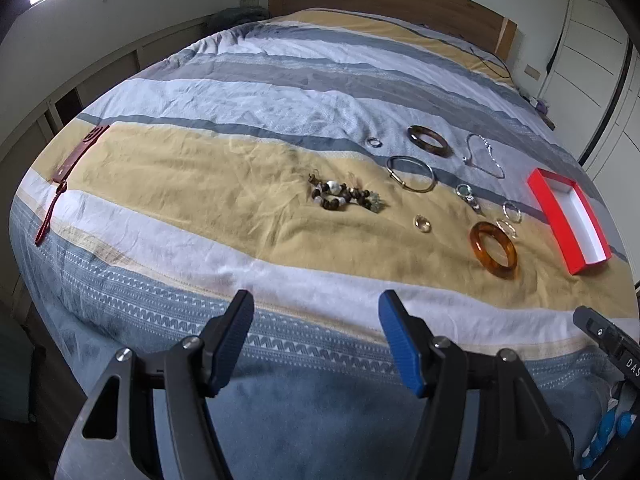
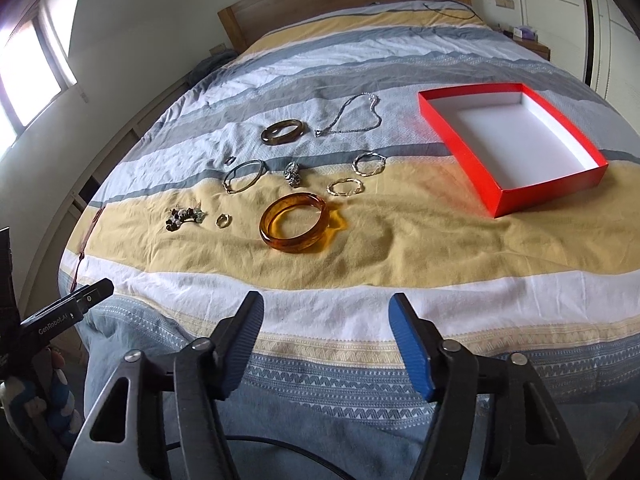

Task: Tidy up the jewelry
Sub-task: 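Grasp the beaded bracelet with the left tool while the right tool grasps the amber bangle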

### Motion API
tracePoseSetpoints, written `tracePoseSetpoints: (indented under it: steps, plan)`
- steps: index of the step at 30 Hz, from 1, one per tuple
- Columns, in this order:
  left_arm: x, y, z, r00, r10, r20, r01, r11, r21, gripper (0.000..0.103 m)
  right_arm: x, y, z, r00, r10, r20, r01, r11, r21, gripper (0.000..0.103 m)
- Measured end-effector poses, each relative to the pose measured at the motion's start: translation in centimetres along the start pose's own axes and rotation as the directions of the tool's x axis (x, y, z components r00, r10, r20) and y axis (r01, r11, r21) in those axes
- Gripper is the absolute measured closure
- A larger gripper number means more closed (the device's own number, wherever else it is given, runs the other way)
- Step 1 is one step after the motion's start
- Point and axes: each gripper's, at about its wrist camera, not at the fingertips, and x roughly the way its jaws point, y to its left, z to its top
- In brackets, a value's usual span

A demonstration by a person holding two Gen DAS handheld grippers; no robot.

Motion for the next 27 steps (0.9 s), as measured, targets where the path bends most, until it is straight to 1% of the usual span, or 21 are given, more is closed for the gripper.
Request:
tracePoseSetpoints:
  steps: [3, 7, 14, 16, 18, 21, 27]
  plan:
    - [1.1, 0.5, 1.4, 1.000, 0.011, 0.001, -0.011, 1.000, -0.003, 0.040, 1.0, 0.1, 0.9, 1.000, 0.009, -0.015, -0.009, 1.000, 0.003, 0.044]
    - [3.8, 0.7, 3.3, 1.000, 0.005, -0.024, -0.005, 1.000, -0.006, 0.040, 2.8, 0.4, 2.5, 0.999, 0.018, -0.034, -0.018, 1.000, 0.004, 0.045]
    - [8.2, 0.5, 5.8, 0.999, -0.004, -0.052, 0.003, 1.000, -0.013, 0.040, 7.8, 0.3, 5.5, 0.995, 0.037, -0.090, -0.034, 0.999, 0.038, 0.047]
    - [9.3, 0.5, 6.4, 0.998, -0.010, -0.061, 0.009, 1.000, -0.020, 0.040, 9.2, 0.3, 6.2, 0.994, 0.039, -0.104, -0.033, 0.998, 0.052, 0.051]
    - [10.3, 0.5, 6.9, 0.997, -0.027, -0.069, 0.025, 0.999, -0.030, 0.040, 10.6, -0.1, 6.6, 0.991, 0.034, -0.126, -0.026, 0.998, 0.063, 0.056]
    - [11.4, 0.4, 7.4, 0.996, -0.049, -0.076, 0.046, 0.998, -0.042, 0.040, 12.5, -0.6, 6.7, 0.987, 0.037, -0.159, -0.023, 0.996, 0.087, 0.059]
    - [13.5, 0.3, 7.7, 0.992, -0.071, -0.107, 0.065, 0.996, -0.067, 0.041, 14.3, -0.4, 7.0, 0.983, 0.036, -0.178, -0.023, 0.997, 0.071, 0.060]
